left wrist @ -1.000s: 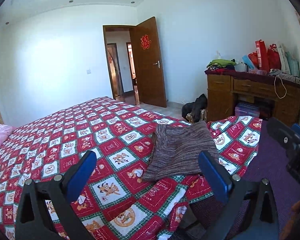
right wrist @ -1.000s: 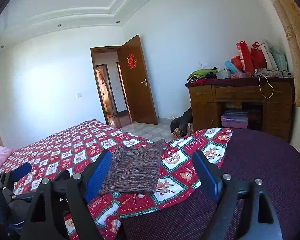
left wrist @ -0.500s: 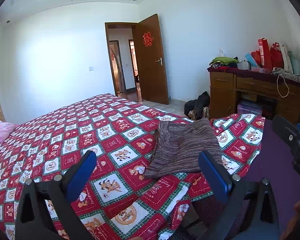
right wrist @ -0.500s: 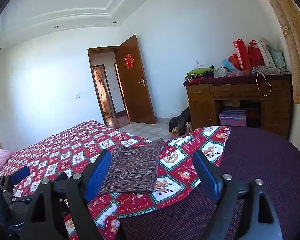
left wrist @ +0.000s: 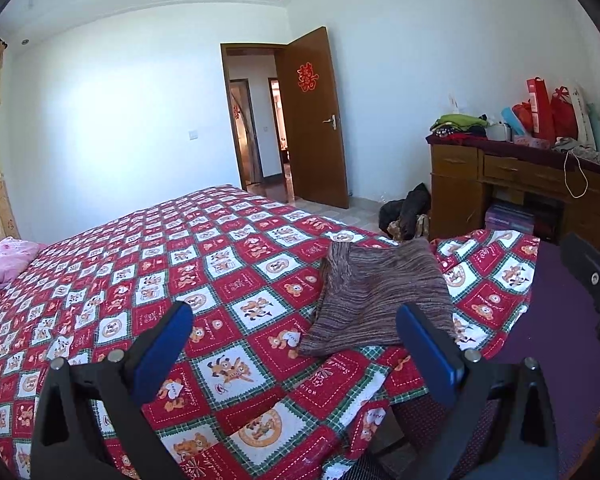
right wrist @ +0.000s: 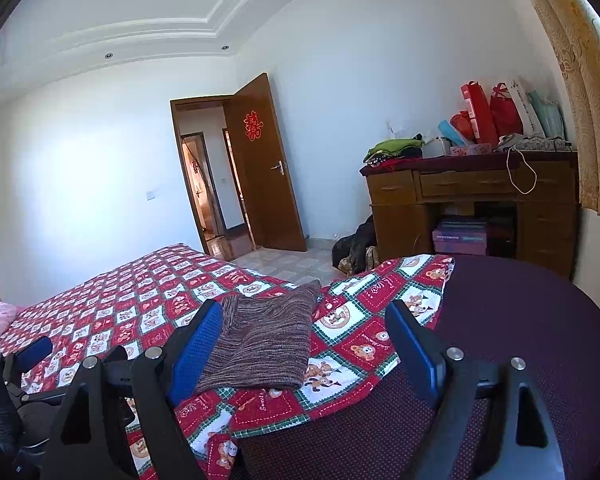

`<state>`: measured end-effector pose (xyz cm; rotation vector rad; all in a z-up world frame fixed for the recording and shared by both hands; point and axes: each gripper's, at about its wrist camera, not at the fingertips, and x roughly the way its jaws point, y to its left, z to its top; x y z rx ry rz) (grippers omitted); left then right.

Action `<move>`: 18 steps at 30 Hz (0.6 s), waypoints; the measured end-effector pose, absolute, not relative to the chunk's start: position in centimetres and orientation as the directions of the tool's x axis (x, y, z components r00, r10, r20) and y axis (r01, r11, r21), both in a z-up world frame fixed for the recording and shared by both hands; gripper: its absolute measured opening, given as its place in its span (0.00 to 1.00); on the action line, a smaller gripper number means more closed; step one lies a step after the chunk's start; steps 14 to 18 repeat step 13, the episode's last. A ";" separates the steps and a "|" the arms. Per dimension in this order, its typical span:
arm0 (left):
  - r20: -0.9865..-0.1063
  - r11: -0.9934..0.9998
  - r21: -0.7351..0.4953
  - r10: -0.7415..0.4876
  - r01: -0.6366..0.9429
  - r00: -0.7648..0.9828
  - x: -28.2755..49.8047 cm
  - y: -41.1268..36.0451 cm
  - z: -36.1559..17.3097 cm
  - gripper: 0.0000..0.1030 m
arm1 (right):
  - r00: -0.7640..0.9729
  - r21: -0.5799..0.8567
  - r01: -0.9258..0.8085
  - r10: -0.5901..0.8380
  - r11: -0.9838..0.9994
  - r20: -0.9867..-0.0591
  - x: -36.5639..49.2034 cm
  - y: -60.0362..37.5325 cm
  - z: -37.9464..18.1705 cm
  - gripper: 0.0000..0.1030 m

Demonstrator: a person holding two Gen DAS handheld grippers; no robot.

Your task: Fold small clothes

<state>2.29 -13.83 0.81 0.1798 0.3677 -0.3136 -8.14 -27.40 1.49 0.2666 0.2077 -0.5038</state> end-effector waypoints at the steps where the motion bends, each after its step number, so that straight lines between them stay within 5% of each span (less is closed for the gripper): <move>1: -0.378 0.936 0.116 -0.269 0.334 0.886 2.3 -13.9 0.9 1.00 | 0.855 0.201 0.502 -0.448 0.841 -0.260 -8.2 -27.4 1.5 0.82; 18: -0.405 0.914 0.087 -0.331 0.397 0.852 2.3 -14.4 0.8 1.00 | 0.852 0.226 0.510 -0.452 0.830 -0.265 -8.5 -28.1 1.5 0.82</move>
